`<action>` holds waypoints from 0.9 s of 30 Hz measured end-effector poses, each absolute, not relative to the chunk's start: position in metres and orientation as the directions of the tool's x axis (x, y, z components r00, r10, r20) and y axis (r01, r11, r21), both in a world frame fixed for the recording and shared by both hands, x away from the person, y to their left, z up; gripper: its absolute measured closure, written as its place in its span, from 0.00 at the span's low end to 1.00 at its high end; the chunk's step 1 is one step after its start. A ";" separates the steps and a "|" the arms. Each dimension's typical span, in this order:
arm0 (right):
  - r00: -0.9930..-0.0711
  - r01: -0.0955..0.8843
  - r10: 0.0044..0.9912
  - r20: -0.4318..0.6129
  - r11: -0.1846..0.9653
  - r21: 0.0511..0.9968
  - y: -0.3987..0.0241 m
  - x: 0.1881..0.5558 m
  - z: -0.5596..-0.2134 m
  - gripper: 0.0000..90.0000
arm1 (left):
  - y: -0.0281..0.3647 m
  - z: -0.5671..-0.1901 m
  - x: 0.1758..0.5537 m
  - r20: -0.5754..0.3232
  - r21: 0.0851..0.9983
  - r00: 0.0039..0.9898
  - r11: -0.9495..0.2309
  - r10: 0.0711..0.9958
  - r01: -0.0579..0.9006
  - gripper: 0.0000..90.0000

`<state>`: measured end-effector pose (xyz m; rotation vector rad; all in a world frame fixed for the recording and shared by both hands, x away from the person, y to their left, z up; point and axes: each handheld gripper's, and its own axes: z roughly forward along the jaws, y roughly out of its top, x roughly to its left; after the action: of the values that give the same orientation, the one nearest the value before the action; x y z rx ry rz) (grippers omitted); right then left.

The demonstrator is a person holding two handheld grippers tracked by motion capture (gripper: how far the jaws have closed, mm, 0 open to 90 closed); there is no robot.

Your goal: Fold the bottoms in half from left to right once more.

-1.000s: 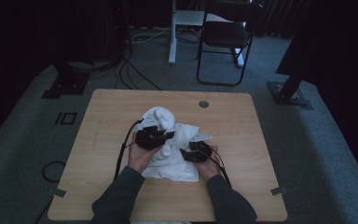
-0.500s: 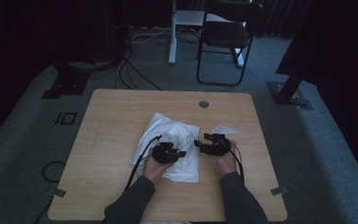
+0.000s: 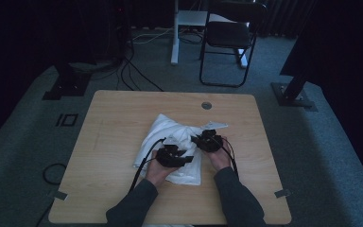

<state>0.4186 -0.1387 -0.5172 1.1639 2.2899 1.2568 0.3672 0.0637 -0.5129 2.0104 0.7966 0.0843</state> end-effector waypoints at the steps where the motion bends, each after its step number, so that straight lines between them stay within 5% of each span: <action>1: -0.627 0.526 0.768 0.126 0.299 0.796 -0.141 0.422 -0.520 0.92 | 0.068 -0.503 0.364 -0.237 0.813 0.794 -0.333 0.560 0.477 0.62; 5: -0.605 0.546 0.787 0.116 0.305 0.780 -0.146 0.429 -0.529 0.90 | 0.100 -0.460 0.362 -0.152 0.893 0.755 -0.239 0.638 0.382 0.59; 9: -0.596 0.562 0.794 0.122 0.303 0.769 -0.149 0.435 -0.536 0.88 | 0.133 -0.445 0.384 -0.111 0.889 0.620 -0.200 0.777 0.411 0.73; 12: -0.593 0.568 0.796 0.122 0.305 0.765 -0.148 0.436 -0.538 0.87 | 0.138 -0.457 0.397 -0.135 0.837 0.631 -0.253 0.764 0.485 0.84; 17: -0.584 0.573 0.804 0.111 0.311 0.758 -0.148 0.439 -0.538 0.84 | 0.115 -0.498 0.398 -0.147 0.743 0.701 -0.390 0.698 0.544 0.85; 21: -0.539 0.581 0.838 0.089 0.293 0.759 -0.153 0.436 -0.532 0.69 | 0.106 -0.512 0.397 -0.180 0.740 0.700 -0.374 0.691 0.559 0.83; 25: -0.523 0.515 0.847 0.097 0.223 0.828 -0.165 0.421 -0.504 0.62 | 0.105 -0.513 0.395 -0.169 0.742 0.696 -0.374 0.698 0.556 0.83; 27: -0.598 0.434 0.798 0.070 0.249 0.866 -0.159 0.407 -0.487 0.60 | 0.103 -0.516 0.392 -0.150 0.749 0.690 -0.374 0.708 0.546 0.83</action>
<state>0.4067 -0.1590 -0.4868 1.1269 2.1420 1.2938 0.3924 0.1031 -0.5161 2.0724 0.9595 0.2479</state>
